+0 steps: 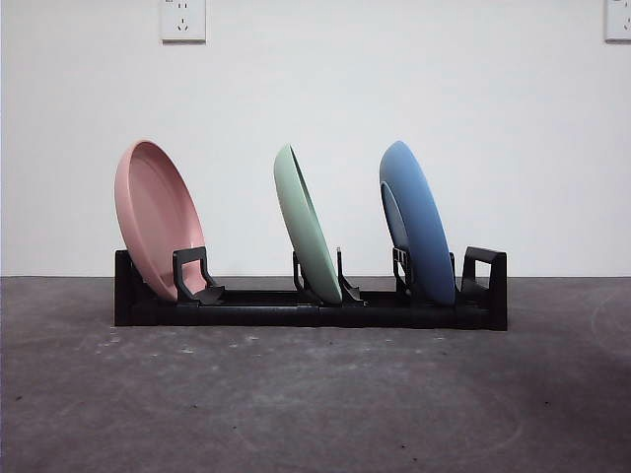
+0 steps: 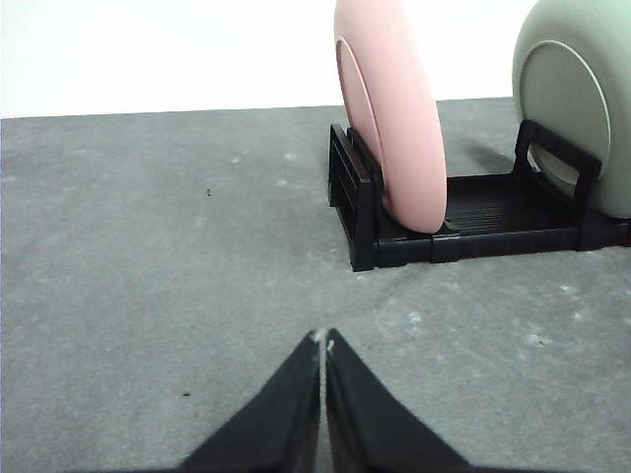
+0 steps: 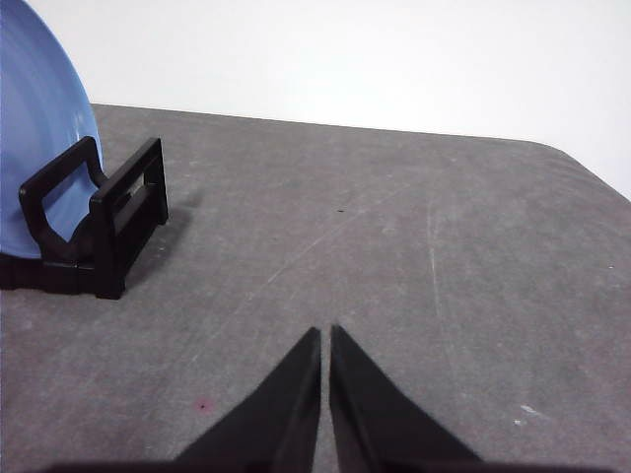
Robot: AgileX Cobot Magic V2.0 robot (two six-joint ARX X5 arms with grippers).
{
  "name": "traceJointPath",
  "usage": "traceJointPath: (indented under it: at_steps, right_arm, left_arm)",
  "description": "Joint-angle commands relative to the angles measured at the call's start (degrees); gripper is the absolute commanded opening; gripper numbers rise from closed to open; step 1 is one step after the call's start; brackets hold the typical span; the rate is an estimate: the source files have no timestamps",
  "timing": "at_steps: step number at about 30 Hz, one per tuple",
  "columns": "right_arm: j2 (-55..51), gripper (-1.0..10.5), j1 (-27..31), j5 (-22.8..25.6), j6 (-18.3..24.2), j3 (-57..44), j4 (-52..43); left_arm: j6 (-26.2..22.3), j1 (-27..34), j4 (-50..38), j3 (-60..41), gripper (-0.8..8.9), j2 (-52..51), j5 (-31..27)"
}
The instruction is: Place the plate
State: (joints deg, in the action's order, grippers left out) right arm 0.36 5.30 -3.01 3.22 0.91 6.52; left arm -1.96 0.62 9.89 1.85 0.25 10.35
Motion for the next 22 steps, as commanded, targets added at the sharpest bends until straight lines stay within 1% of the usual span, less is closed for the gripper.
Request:
traceJointPath:
  at_steps: [1,3,4,5,6,7,10,14,18,22]
  right_arm:
    - [-0.2,0.2,0.1,0.0,0.2,-0.3,-1.0]
    - [-0.2,0.2,0.1,-0.1,-0.1,-0.3,-1.1]
    - [-0.2,0.2,0.1,-0.2,-1.8,-0.3,-1.1]
    - [-0.2,0.2,0.1,-0.1,-5.2,-0.3,-1.1]
    - [-0.2,0.2,0.1,-0.1,-7.0,-0.3,-1.2]
    - [-0.2,0.2,0.1,-0.2,-8.6,-0.3,-1.4]
    - [-0.2,0.1,0.1,-2.5,-11.6,-0.2,-1.4]
    - [-0.1,0.1,0.0,-2.7,-15.7,1.3,-1.4]
    - [0.2,0.1,0.0,-2.8,-19.6,3.7,-1.3]
    - [2.1,0.1,0.0,-3.3,-22.9,7.3,-0.9]
  left_arm:
    - [-0.1,0.1,0.6,-1.0,0.06,-0.1,0.2]
    - [-0.1,0.1,0.5,-1.0,0.06,-0.1,0.2]
    - [-0.1,0.1,0.2,-1.0,0.06,-0.1,0.2]
    - [0.2,0.1,-0.3,-1.0,0.06,-0.1,0.2]
    - [1.8,0.1,-0.6,-1.0,0.06,-0.1,0.2]
    - [4.5,0.1,-0.9,-1.0,0.06,-0.1,0.2]
    - [9.4,0.1,-1.8,-1.0,0.09,0.4,-0.4]
    - [13.6,0.1,-4.0,-0.5,0.1,1.9,-5.1]
    - [17.7,0.1,-5.9,1.8,0.1,5.0,-5.5]
    - [20.9,0.0,-6.8,7.0,0.1,10.0,-5.5]
